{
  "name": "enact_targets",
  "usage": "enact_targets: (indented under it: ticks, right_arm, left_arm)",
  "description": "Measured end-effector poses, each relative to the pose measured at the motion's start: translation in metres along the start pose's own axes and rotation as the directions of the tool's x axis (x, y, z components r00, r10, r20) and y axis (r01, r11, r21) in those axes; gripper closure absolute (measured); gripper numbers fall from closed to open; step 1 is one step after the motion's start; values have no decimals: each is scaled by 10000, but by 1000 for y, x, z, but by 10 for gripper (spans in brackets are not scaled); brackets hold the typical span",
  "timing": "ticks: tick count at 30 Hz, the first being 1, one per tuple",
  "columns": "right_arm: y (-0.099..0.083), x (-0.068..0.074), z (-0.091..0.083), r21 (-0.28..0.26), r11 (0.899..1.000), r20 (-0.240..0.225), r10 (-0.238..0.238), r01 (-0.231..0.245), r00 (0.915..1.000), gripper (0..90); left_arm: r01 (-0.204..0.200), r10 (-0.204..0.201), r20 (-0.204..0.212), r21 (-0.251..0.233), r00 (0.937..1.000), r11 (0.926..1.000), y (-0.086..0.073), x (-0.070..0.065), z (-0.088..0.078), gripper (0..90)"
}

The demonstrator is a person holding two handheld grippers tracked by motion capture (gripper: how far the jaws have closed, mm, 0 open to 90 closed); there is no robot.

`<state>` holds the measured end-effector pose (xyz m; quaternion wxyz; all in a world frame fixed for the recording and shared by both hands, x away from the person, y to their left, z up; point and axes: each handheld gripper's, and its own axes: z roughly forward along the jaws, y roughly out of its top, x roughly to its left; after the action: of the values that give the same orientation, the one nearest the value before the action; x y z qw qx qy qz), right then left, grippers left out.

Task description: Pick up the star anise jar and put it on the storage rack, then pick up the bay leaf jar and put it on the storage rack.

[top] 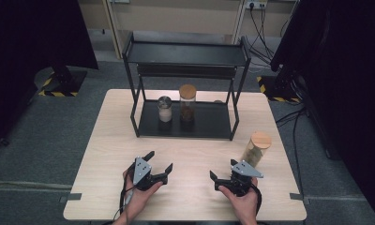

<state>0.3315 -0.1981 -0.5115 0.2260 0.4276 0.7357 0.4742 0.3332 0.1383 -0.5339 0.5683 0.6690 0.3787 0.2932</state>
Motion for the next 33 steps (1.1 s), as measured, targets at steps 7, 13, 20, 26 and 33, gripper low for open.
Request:
enact_targets:
  ticks: [7,13,20,26,33]
  right_arm:
    - [-6,-6,-16,-218,9993,271,301,-295,9992,22]
    - [-11,-14,-30,-435,9975,628,591,-564,9963,22]
    - [-14,-26,-43,-726,9933,1058,969,-895,9897,23]
    - [-13,-34,-52,-982,9895,1312,1181,-1056,9843,22]
    - [-8,-45,-59,-1312,9850,1695,1336,-1120,9764,22]
  left_arm:
    - [4,-4,-1,-3,10000,10000,0,0,0,130]
    - [0,0,-6,5,10000,10000,0,0,0,130]
    - [18,-18,-2,16,10000,10000,0,0,0,130]
    - [21,-21,-17,-5,10000,10000,0,0,0,130]
    - [31,-31,6,0,10000,10000,0,0,0,130]
